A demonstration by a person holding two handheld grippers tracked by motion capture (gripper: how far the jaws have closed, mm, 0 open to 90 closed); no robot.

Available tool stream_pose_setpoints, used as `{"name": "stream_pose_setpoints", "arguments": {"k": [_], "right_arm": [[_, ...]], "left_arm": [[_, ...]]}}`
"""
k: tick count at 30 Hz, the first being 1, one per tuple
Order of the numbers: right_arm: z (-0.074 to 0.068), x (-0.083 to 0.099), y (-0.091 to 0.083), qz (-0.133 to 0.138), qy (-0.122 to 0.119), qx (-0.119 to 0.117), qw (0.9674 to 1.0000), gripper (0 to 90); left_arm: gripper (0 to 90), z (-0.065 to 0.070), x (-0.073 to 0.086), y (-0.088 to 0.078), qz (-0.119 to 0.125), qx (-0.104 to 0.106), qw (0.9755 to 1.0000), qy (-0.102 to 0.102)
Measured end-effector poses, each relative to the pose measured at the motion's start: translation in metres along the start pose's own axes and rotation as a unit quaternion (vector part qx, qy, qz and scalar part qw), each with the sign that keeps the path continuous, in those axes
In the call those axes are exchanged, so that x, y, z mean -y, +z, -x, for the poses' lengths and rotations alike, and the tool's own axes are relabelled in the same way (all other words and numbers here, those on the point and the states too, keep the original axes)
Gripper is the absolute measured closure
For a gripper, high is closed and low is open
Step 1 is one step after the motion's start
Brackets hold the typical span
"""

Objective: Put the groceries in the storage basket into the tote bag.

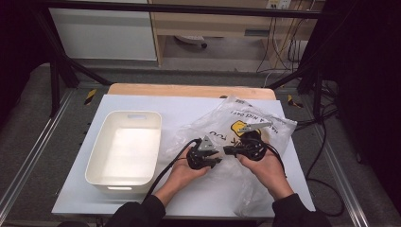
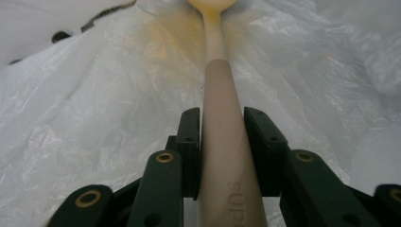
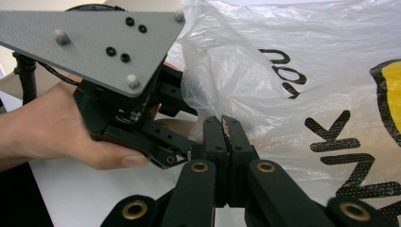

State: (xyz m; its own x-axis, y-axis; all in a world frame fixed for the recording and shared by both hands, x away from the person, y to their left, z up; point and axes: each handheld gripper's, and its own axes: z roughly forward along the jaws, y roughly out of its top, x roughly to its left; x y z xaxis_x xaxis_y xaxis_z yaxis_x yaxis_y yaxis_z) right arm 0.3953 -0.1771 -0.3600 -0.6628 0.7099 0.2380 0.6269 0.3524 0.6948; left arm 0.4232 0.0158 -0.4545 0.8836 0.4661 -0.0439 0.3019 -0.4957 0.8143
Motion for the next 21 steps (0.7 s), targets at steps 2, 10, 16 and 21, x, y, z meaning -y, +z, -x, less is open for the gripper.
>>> {"name": "stream_pose_setpoints", "arguments": {"k": [2,10,16,21], "right_arm": [[0.0,0.001,0.002,-0.002,-0.001,-0.001,1.0,90.0],[-0.001,0.004,0.006,-0.009,0.0,-0.003,1.0,90.0],[-0.001,0.004,0.006,-0.009,0.001,-0.003,1.0,90.0],[0.0,0.004,0.006,-0.008,0.0,-0.001,1.0,90.0]], "left_arm": [[68.3,0.0,0.0,0.0,0.004,0.001,1.0,-0.001],[68.1,-0.001,0.001,0.003,-0.005,-0.002,1.0,-0.007],[64.9,0.0,0.002,0.002,-0.002,-0.015,0.9997,-0.022],[50.8,0.004,0.008,-0.008,-0.005,-0.016,0.9995,-0.028]]}}
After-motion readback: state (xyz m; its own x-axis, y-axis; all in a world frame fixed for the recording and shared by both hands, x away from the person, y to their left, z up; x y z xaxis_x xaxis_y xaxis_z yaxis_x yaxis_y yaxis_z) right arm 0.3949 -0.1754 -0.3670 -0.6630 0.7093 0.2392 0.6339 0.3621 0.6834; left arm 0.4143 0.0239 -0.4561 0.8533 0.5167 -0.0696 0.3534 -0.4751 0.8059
